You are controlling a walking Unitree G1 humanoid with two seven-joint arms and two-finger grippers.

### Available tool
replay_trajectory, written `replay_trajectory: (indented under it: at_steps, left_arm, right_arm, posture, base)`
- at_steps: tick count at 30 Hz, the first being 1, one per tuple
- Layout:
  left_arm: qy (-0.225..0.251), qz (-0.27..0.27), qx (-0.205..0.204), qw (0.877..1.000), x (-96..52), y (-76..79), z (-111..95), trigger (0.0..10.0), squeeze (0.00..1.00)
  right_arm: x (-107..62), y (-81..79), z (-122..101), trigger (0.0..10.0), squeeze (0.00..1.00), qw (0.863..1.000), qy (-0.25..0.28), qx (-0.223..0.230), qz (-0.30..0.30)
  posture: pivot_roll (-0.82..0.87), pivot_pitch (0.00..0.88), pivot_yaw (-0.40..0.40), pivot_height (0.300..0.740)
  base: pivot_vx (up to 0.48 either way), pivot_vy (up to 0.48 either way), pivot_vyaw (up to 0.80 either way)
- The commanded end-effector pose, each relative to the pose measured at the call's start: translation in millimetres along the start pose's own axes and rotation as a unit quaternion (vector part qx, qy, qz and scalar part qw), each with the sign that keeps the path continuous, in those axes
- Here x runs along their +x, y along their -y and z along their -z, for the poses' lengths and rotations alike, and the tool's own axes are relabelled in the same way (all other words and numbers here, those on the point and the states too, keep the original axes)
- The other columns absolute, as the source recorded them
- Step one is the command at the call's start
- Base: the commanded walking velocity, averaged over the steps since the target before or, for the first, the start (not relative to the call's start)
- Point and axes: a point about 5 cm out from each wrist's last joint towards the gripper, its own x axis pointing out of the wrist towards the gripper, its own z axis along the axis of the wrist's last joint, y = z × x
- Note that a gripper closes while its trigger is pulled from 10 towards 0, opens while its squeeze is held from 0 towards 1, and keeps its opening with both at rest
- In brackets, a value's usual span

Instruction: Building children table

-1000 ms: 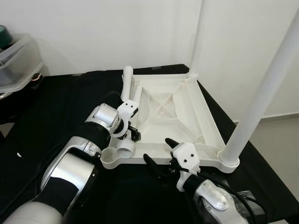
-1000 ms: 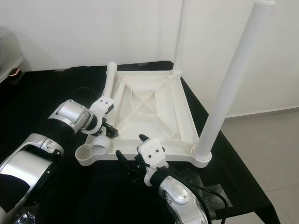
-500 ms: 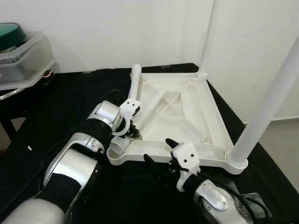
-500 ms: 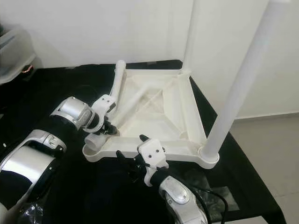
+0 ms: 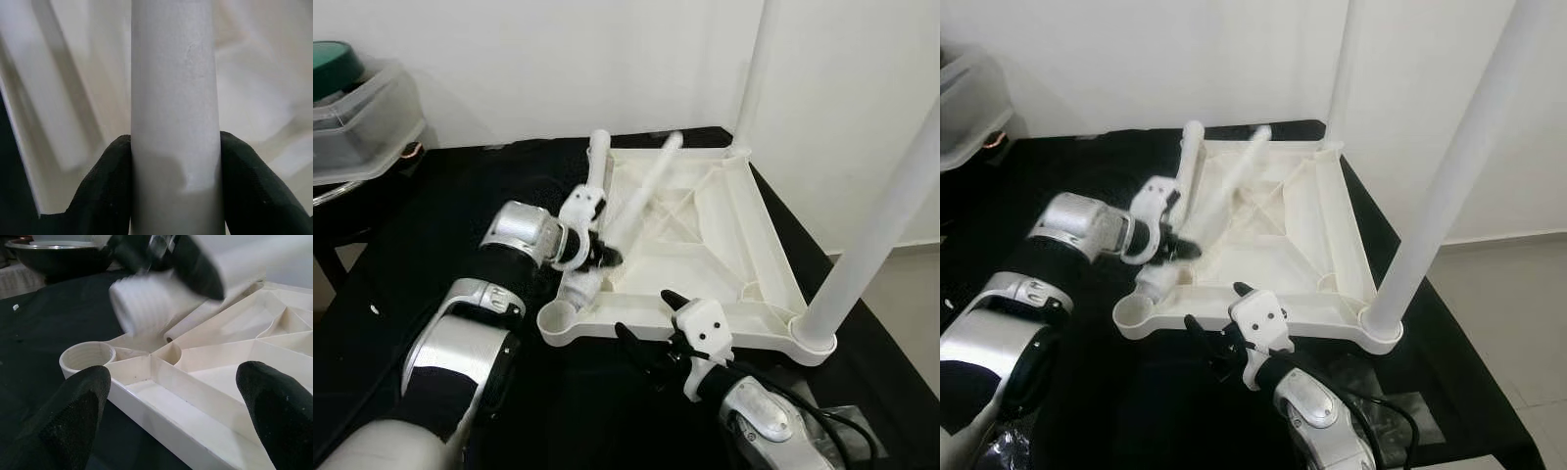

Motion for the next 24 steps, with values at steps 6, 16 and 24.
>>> replay_trajectory:
  at_steps: [6, 16, 24]
  left_arm:
    - [0.215, 0.052, -0.06, 0.973, -21.7, -0.4, -29.5, 0.0, 0.0]
    - [0.414, 0.117, -0.105, 0.897, -56.8, -1.8, -23.9, 10.0, 0.0]
    - [0.478, 0.117, -0.09, 0.866, -70.3, 5.2, -7.8, 10.0, 0.0]
  right_arm:
    - [2.3, 8.6, -3.4, 10.0, 0.0, 0.999, 0.01, 0.035, 0.023]
    - [4.0, 43.3, -37.6, 10.0, 0.0, 0.981, 0.1, 0.158, 0.045]
    - [-1.7, 37.7, -54.7, 10.0, 0.0, 0.968, 0.138, 0.196, -0.069]
  posture:
    - [-0.07, 0.046, 0.039, 0.74]
    - [-0.07, 0.049, 0.033, 0.74]
    - [-0.06, 0.051, 0.024, 0.74]
  base:
    - [0.0, 0.0, 0.0]
    - [0.0, 0.0, 0.0]
    - [0.0, 0.0, 0.0]
